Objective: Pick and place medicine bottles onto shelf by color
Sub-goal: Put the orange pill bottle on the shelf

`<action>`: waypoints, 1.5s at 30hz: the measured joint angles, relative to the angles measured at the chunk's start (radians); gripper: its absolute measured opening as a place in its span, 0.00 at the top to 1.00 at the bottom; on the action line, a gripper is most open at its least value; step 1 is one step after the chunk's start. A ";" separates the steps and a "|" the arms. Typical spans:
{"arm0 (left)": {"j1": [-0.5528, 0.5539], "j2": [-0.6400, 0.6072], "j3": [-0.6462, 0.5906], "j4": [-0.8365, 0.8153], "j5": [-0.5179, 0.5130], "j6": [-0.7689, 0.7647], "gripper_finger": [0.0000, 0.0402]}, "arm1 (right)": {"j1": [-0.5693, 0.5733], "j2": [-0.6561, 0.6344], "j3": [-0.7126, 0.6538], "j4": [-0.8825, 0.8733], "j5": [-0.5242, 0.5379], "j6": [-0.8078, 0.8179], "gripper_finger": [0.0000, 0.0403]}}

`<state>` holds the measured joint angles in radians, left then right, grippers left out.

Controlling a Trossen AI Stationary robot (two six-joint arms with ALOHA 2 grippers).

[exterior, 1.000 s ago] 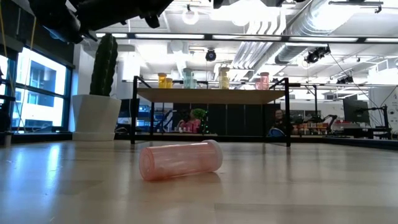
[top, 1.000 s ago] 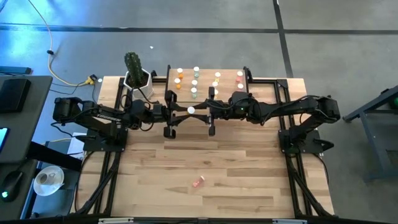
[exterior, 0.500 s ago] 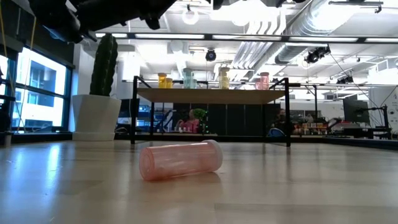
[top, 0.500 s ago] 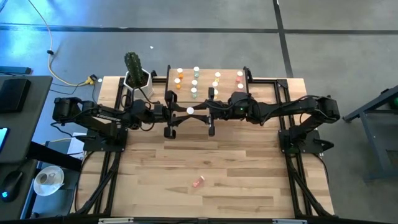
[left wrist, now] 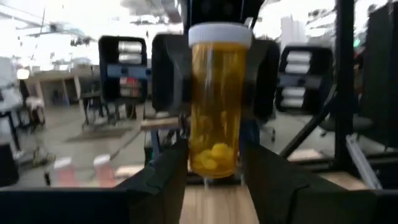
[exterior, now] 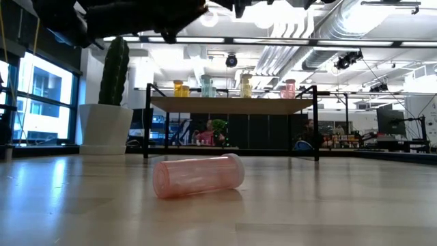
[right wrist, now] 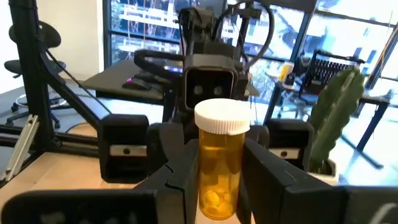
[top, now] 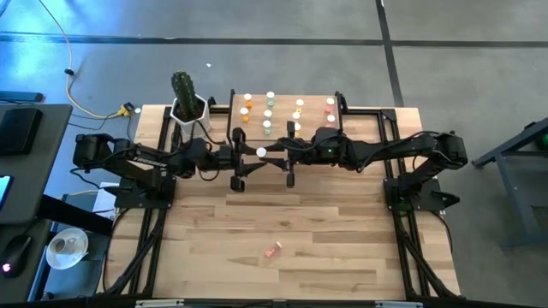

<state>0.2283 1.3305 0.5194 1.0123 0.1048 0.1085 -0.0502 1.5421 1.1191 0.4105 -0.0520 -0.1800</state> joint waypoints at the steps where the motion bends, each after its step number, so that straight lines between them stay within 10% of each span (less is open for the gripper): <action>1: 0.000 -0.001 0.000 -0.025 -0.014 0.000 0.63 | 0.000 0.000 0.000 -0.013 0.000 0.006 0.77; 19: 0.000 -0.066 -0.001 -0.439 -0.065 -0.056 0.54 | -0.002 0.017 0.000 -0.374 0.110 0.289 0.77; 45: 0.000 -0.177 -0.001 -0.755 0.038 -0.202 0.54 | 0.064 0.230 0.000 -0.238 0.099 0.355 0.77</action>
<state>0.2279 1.1530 0.5182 0.2577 0.1429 -0.0938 0.0137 1.7724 1.1191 0.1725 0.0470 0.1751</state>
